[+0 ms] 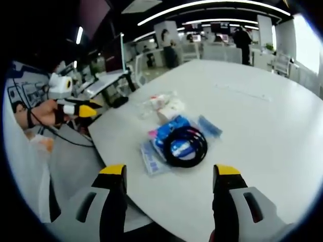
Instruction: Arrange the tabletop items into an orderly group along one side of the table until the central work area is clear of visible clutter.
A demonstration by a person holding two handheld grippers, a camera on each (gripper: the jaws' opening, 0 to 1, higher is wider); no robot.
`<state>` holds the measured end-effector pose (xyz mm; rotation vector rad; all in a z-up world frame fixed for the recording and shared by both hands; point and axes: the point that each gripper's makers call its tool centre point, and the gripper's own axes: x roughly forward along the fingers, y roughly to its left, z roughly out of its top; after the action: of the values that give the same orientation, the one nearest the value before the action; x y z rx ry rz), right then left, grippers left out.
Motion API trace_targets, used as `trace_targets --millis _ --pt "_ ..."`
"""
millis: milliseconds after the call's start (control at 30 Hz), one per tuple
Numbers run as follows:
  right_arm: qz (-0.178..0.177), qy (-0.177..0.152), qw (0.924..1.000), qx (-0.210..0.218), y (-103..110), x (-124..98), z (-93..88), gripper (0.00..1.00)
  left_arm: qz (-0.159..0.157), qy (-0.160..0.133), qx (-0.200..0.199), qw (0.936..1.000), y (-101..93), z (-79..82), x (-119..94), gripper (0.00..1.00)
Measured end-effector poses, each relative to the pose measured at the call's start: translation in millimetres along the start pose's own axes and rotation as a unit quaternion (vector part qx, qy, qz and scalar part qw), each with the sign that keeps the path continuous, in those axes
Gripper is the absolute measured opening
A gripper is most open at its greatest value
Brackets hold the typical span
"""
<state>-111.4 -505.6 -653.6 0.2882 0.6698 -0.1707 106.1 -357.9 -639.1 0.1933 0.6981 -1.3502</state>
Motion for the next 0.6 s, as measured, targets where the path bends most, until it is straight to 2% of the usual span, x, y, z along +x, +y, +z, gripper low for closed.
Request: trace_targets --millis 233,600 --pt "0.006 -0.001 1.0 -0.005 3.5 0.5 2.0 0.69 -0.001 0.002 0.0 1.0 -0.2 -0.9 -0.4 0.51" --pt "0.01 0.0 0.9999 -0.007 -3.1 2.0 5.1 0.67 0.001 0.007 -0.009 0.9999 -2.5 -2.3 2.9 0.51"
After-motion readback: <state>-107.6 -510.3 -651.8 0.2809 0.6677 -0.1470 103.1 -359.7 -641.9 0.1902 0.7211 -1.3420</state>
